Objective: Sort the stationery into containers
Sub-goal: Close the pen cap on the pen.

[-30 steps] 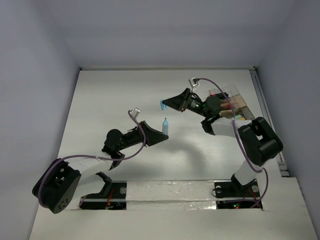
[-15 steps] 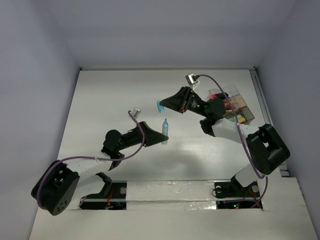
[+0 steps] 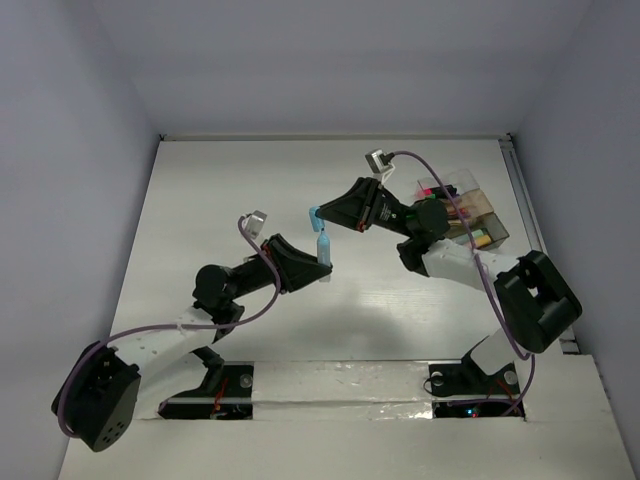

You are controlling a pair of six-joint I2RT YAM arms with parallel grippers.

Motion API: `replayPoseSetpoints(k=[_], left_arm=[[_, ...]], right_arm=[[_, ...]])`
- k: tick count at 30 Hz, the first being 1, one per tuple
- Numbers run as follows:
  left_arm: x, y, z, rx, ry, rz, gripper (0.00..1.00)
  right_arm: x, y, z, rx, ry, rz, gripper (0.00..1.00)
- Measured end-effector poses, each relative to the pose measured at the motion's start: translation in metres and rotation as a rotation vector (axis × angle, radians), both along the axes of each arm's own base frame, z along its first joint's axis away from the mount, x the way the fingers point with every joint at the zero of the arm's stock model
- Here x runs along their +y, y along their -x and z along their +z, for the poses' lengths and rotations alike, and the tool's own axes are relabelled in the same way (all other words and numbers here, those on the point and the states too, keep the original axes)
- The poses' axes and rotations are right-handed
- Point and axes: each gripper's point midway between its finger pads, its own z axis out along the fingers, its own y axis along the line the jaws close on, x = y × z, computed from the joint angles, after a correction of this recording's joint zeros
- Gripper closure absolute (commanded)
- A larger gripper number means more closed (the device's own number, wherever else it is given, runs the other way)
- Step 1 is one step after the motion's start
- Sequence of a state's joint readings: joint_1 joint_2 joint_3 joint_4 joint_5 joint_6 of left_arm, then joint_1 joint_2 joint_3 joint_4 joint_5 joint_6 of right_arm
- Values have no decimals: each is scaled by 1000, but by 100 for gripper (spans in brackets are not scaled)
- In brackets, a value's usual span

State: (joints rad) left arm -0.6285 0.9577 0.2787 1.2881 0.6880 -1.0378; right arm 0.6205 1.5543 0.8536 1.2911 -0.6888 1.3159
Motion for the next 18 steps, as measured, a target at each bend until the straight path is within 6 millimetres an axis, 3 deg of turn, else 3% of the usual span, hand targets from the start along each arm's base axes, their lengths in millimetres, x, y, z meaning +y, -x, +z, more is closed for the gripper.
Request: replayPoseSetpoints(k=[7,18], left_arm=[[-5,-7,-13,46,-31,-3,100],[-1,-1,-2,-9,-8,7,100]], right_arm=[[3,7,3,-9,-4,15,91],[3,7,6,-17,-8,14,89]])
